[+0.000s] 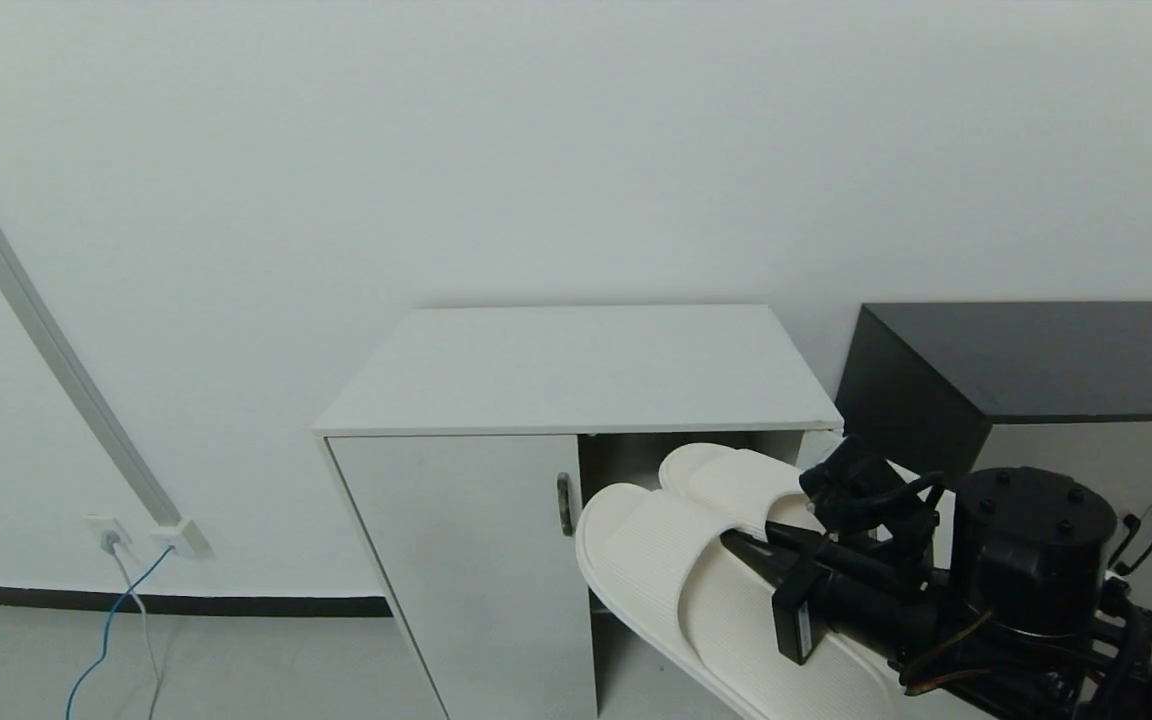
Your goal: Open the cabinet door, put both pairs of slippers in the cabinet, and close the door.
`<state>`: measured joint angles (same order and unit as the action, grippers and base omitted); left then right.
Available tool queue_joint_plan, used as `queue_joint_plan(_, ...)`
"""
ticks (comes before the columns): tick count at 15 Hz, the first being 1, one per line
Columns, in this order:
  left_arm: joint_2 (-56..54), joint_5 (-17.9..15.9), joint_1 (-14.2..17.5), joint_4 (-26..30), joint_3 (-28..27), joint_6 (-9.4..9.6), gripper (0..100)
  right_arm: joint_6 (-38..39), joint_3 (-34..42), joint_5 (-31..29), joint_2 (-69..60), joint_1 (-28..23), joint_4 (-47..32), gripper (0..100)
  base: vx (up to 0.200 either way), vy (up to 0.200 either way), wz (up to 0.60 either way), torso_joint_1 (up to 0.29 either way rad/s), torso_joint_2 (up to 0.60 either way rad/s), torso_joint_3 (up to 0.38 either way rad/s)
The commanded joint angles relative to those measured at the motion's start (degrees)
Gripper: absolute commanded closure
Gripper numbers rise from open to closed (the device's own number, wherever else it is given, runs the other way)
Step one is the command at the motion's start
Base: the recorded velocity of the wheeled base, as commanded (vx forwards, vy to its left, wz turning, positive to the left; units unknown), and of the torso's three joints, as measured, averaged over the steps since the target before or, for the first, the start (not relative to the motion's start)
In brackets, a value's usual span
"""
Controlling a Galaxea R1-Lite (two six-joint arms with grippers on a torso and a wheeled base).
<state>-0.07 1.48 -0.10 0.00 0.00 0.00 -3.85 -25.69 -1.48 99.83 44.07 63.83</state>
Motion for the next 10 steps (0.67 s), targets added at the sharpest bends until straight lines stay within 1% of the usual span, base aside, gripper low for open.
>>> queue_joint_plan(1, 0.07, 0.02, 0.01, 0.00, 0.00, 0.00, 100, -0.01, 0.11, -0.02, 0.19, 0.14, -0.02, 100, 0.000, 0.000, 0.00, -0.232, 0.53, 0.315)
queue_joint_plan(10, 0.07, 0.02, 0.01, 0.00, 0.00, -0.09, 100, -0.01, 0.11, -0.02, 1.42, 0.14, 0.33, 100, 0.000, 0.000, 0.00, -0.207, 0.53, 0.323)
